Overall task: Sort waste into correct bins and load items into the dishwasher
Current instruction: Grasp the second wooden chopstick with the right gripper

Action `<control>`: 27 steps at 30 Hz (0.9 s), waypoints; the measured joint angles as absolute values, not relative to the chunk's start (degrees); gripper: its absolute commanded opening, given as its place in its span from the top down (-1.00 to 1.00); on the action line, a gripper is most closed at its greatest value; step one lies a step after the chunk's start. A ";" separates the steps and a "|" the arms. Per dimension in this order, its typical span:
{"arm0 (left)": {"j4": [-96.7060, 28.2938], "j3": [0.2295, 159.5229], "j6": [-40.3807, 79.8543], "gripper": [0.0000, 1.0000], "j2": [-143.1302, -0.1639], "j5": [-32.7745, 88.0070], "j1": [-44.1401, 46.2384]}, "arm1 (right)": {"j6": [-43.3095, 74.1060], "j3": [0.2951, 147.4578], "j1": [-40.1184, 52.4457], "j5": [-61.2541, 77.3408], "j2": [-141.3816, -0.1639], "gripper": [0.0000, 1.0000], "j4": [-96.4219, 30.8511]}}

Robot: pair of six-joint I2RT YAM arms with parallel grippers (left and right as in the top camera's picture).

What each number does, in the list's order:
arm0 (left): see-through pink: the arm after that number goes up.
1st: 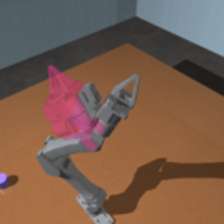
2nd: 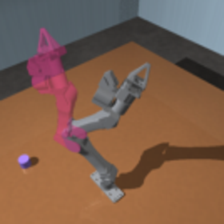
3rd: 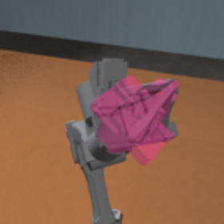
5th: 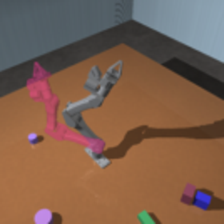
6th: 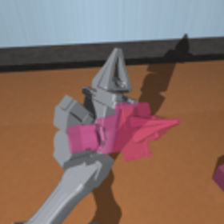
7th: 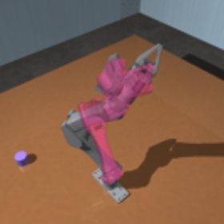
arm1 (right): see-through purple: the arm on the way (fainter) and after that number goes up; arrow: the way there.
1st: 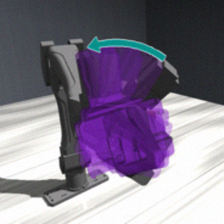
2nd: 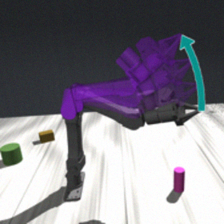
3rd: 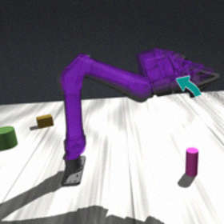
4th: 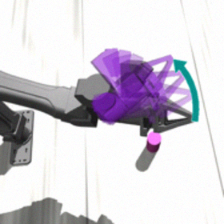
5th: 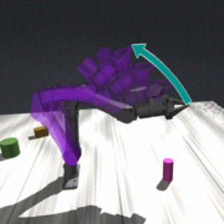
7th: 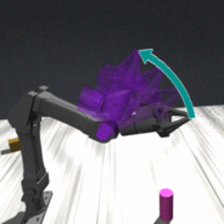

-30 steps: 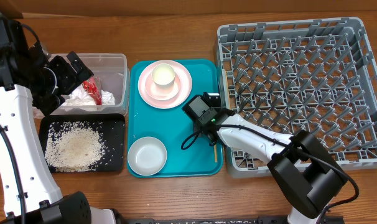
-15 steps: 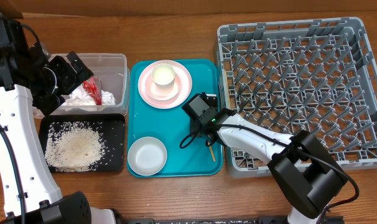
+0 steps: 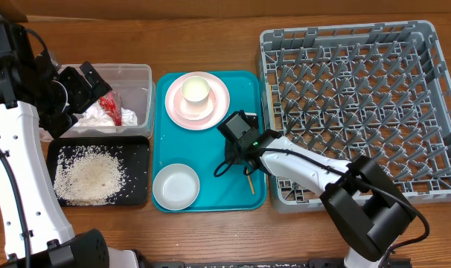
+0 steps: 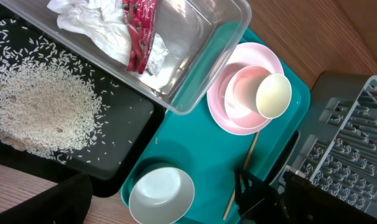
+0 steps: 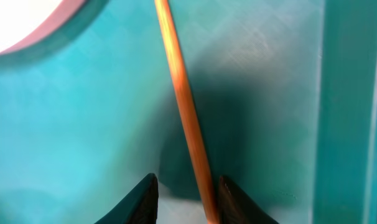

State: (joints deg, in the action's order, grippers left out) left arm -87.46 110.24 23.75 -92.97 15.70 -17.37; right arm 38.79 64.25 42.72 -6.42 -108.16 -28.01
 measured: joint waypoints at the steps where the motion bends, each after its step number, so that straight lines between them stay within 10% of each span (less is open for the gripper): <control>1: -87.46 110.24 23.75 -1.00 -92.97 15.70 -17.37 | 38.79 64.25 42.72 -6.28 -108.16 0.33 -27.22; 27: -87.46 110.24 23.75 -1.00 -92.97 15.70 -17.37 | 38.28 64.27 42.65 -4.56 -108.09 0.58 -29.56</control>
State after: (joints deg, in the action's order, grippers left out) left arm -87.46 110.24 23.75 -92.97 15.70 -17.37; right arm 38.28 64.27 42.65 -4.56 -108.09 -29.56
